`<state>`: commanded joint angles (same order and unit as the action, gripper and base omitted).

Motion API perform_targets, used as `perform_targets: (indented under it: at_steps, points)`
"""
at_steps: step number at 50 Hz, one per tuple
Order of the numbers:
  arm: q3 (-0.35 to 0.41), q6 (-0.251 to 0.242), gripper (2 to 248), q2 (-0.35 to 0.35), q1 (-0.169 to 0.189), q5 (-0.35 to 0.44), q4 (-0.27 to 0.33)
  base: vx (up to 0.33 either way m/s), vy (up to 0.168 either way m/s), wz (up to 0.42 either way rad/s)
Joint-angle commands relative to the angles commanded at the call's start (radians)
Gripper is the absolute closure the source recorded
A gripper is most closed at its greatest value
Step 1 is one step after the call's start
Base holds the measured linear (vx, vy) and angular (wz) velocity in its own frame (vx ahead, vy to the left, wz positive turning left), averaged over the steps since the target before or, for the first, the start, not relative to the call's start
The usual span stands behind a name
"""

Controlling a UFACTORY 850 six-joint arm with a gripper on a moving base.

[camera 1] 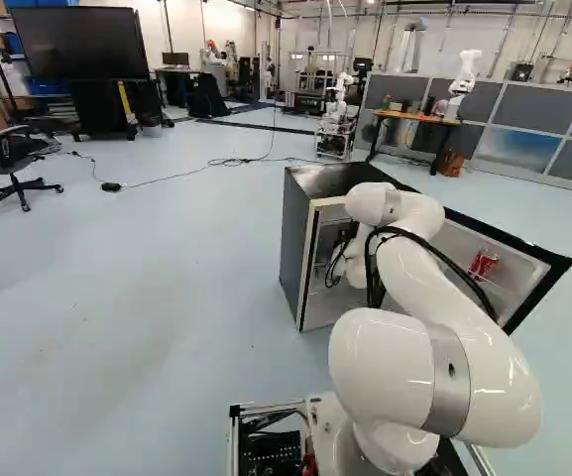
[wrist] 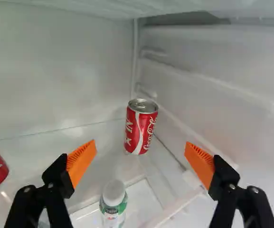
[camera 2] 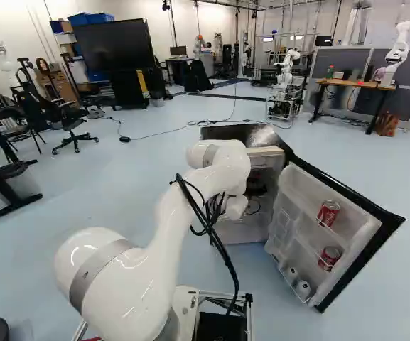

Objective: Grab a drink from the fridge

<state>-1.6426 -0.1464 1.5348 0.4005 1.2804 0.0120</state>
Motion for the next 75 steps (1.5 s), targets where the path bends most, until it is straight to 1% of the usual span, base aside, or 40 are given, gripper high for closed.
perform_targets:
  at_steps: [24, 61, 75]
  points:
    - [-0.080, 0.000, 3, 0.044, 0.000, -0.006, 0.000, 0.000, 0.000, 0.000]
    - [-0.221, 0.000, 3, 0.124, -0.012, -0.064, 0.000, 0.000, 0.000, 0.000]
    - [-0.245, 0.000, 3, 0.138, -0.010, -0.064, 0.000, 0.000, 0.000, 0.000]
